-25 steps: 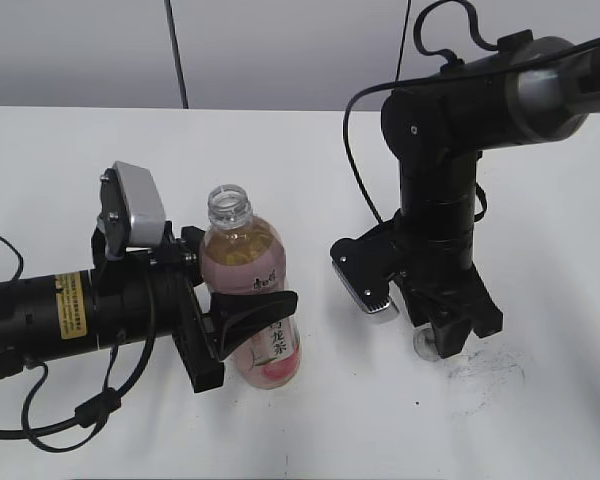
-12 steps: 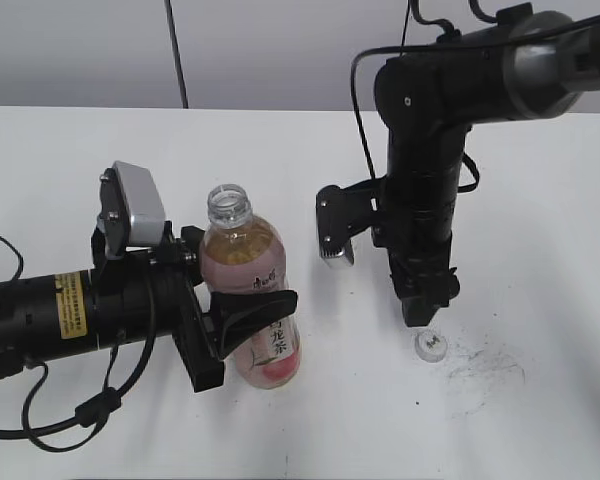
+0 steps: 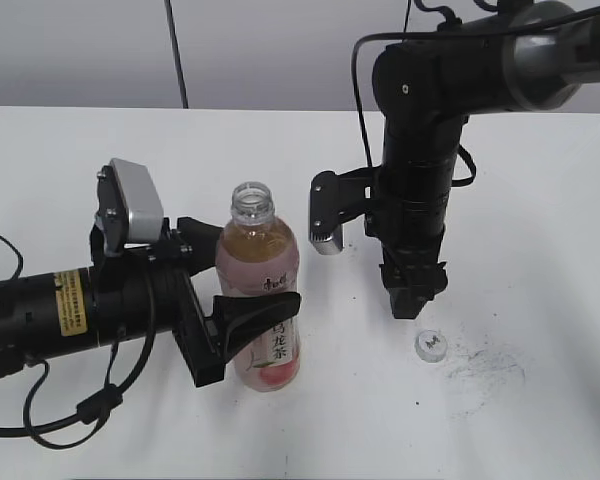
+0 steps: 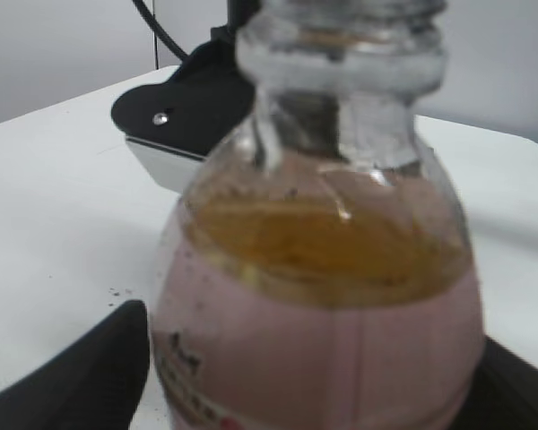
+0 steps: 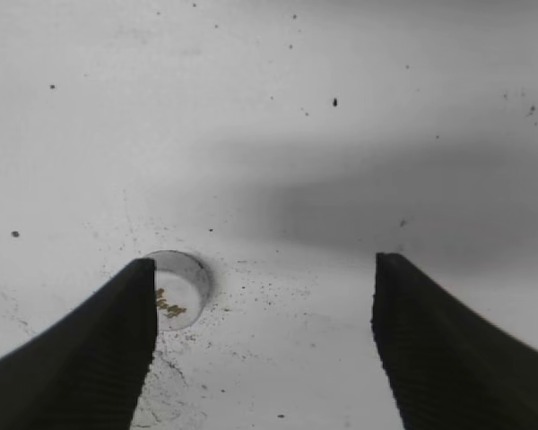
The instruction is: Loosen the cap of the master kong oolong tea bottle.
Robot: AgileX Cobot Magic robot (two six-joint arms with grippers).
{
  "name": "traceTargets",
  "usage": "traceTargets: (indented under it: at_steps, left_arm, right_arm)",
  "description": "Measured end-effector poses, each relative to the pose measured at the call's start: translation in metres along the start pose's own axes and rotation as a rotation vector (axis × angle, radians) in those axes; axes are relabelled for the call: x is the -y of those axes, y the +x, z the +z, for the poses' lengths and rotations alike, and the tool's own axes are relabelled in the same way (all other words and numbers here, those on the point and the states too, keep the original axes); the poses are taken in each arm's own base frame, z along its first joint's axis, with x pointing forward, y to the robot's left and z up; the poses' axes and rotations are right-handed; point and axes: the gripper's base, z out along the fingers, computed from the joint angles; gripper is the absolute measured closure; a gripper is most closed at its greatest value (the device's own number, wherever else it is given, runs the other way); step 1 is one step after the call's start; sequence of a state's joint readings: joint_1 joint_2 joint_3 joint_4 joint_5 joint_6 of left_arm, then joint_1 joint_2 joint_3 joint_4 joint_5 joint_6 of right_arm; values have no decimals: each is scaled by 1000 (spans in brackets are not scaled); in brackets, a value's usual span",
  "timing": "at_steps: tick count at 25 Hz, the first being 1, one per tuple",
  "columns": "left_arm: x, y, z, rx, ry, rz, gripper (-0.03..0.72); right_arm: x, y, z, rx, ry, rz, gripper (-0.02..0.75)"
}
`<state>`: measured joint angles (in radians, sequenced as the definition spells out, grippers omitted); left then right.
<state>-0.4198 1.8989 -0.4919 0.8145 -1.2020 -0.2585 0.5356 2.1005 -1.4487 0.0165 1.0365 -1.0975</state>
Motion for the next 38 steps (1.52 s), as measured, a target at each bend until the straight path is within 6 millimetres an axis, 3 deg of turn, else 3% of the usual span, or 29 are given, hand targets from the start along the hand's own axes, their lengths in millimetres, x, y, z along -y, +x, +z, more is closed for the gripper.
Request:
traceTargets:
  at_steps: [8, 18, 38]
  left_arm:
    - [0, 0, 0, 0, 0, 5, 99]
    - [1, -3, -1, 7, 6, 16, 94]
    - [6, -52, -14, 156, -35, 126, 97]
  right_arm:
    - [5, -3, -7, 14, 24, 38, 181]
    - [7, -4, -10, 21, 24, 68, 181]
    - [6, -6, -10, 45, 13, 85, 181]
